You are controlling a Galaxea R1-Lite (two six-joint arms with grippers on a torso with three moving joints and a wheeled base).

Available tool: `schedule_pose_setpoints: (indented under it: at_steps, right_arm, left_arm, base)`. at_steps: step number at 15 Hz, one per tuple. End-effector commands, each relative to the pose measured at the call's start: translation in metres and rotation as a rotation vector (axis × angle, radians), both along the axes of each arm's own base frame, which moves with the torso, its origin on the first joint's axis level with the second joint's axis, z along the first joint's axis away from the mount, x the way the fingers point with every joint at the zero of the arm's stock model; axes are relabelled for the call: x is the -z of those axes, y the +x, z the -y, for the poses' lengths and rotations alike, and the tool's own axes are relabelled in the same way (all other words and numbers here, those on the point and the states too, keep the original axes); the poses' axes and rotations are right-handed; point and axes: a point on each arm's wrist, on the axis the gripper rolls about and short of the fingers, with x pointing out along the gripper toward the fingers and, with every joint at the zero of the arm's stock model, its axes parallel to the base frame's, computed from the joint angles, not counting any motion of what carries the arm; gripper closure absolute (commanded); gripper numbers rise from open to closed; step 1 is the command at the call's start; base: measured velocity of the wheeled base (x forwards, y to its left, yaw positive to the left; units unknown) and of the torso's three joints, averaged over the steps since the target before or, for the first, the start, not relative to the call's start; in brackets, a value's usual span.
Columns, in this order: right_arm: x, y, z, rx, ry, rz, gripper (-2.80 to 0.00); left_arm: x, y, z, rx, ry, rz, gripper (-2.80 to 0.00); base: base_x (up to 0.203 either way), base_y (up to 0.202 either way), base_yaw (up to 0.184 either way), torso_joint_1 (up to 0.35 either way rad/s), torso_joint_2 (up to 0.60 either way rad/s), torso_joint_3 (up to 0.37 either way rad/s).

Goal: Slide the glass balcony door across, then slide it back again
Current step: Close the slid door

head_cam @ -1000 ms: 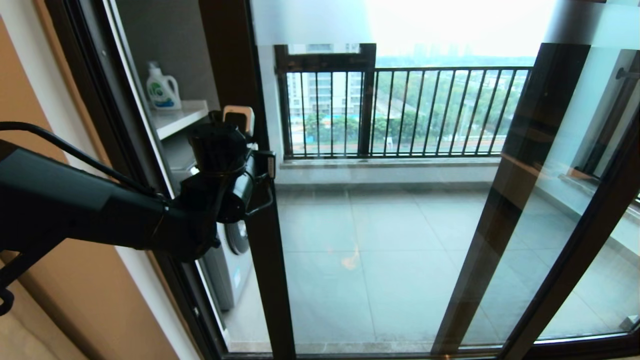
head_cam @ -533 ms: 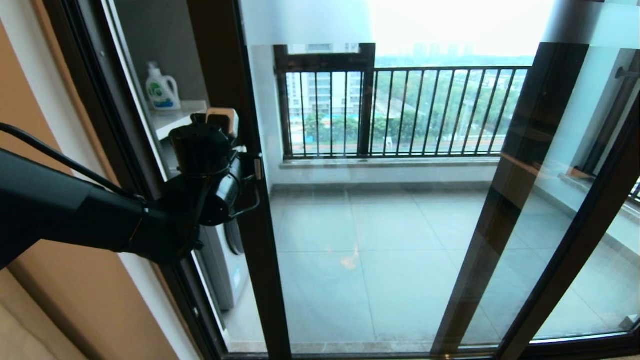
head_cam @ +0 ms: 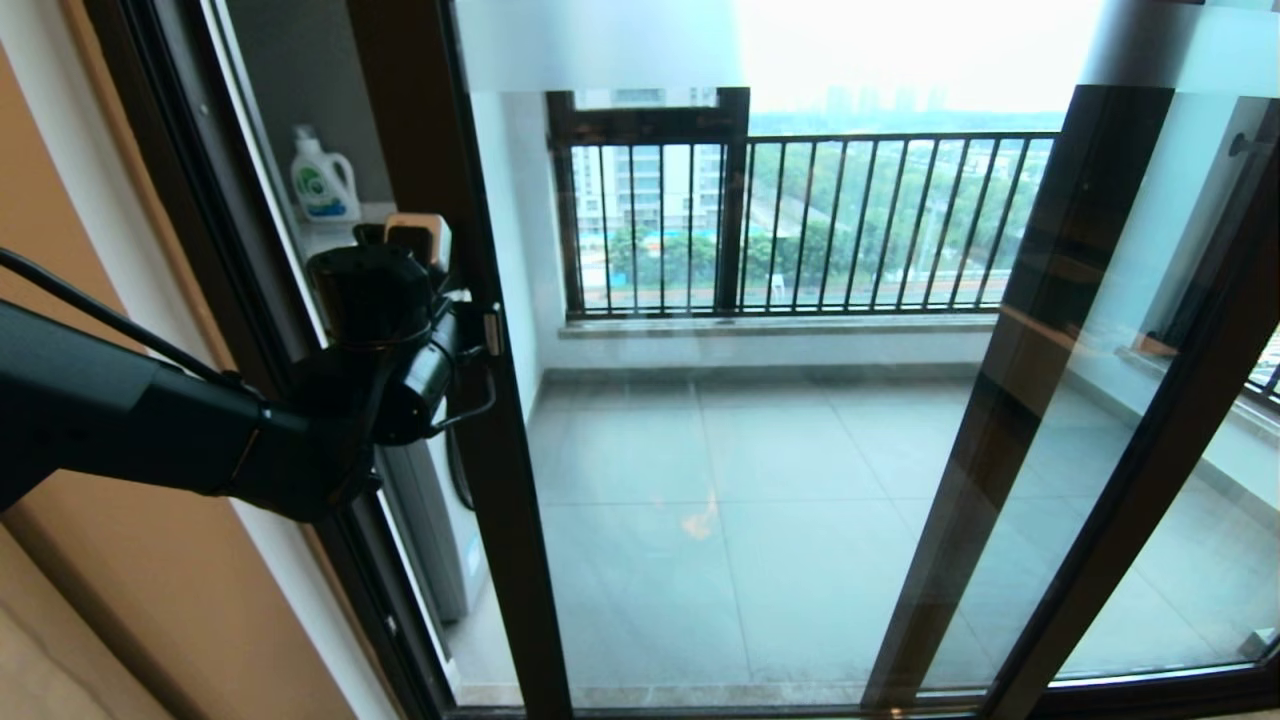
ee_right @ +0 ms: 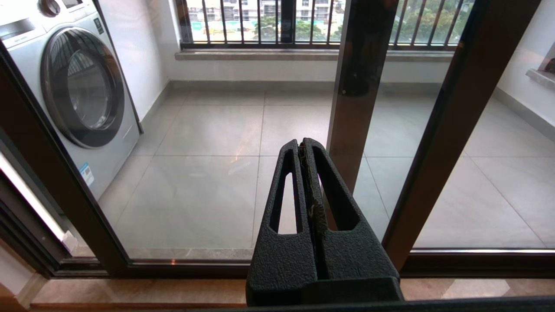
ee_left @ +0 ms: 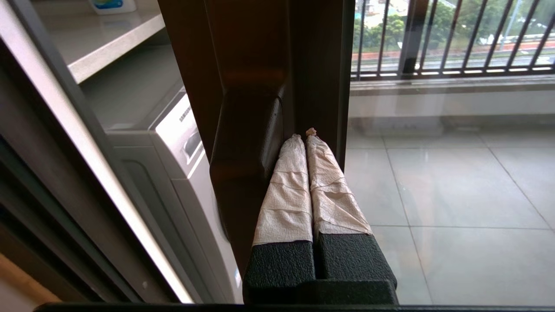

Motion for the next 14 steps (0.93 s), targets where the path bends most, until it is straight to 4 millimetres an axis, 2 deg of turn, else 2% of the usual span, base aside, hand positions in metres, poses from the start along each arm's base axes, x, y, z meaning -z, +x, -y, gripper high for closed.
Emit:
schedule_pose_setpoints:
  at_steps: [1,14]
  right_arm:
    - [0.002,0.001,0.0,-0.001,-0.001,-0.01,0.0]
    - [0.002,0.001,0.0,-0.001,-0.001,-0.01,0.0]
  left_arm:
    - [-0.002,0.001,-0.007,-0.021,-0.003,0.01,0.0]
    - [0.0,-0.004,-0.054,-0.082,-0.013,-0.011,0.0]
  base:
    - [0.0,0.0,0.0,0.0,0.0,0.0]
    - [0.0,0.0,0.0,0.0,0.0,0.0]
